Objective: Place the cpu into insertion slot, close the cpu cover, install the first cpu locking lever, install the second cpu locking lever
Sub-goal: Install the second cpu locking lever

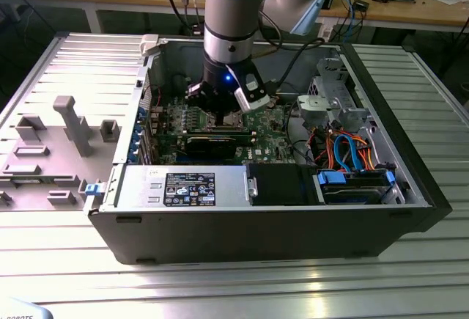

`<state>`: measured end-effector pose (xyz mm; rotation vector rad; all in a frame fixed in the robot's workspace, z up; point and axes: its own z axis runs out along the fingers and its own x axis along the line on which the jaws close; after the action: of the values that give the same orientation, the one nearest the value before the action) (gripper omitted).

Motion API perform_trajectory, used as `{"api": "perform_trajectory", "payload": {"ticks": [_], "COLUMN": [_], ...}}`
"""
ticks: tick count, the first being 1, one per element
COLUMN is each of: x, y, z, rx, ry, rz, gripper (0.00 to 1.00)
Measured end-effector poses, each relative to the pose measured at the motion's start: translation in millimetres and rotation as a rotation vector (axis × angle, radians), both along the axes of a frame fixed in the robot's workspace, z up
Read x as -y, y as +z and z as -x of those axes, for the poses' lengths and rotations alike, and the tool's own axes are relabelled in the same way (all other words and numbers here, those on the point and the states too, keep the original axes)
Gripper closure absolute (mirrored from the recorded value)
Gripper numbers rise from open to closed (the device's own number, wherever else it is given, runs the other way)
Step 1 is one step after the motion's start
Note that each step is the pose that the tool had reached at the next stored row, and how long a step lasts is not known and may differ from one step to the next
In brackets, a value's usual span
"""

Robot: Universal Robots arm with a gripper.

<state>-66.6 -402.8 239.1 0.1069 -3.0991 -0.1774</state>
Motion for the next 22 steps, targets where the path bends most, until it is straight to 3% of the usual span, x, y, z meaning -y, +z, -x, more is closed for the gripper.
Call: {"api": "perform_trajectory", "payload": {"ticks": [3,8,11,12,15,16,17,18,22], "x": [0.0,0.0,2.8,3.8,6.4,10.6,10.9,10.9,10.9], "y": [-2.1,-5.9,-6.1,-6.2,-6.7,-9.6,-20.0,-26.5,-31.2], "z": [3.3,9.5,10.4,10.8,11.9,12.3,23.9,25.4,26.1], "rx": [-0.0025,-0.0071,-0.0085,-0.0088,-0.0095,-0.0111,-0.014,-0.0142,-0.0144], "ry": [0.006,0.015,0.015,0.015,0.015,-0.013,-0.029,-0.029,-0.029], "rz": [-0.0041,-0.0191,-0.0619,-0.0697,-0.0744,-0.0743,-0.077,-0.0907,-0.1056], "gripper": [0.89,0.89,0.89,0.89,0.89,0.89,0.89,0.89,0.89]}}
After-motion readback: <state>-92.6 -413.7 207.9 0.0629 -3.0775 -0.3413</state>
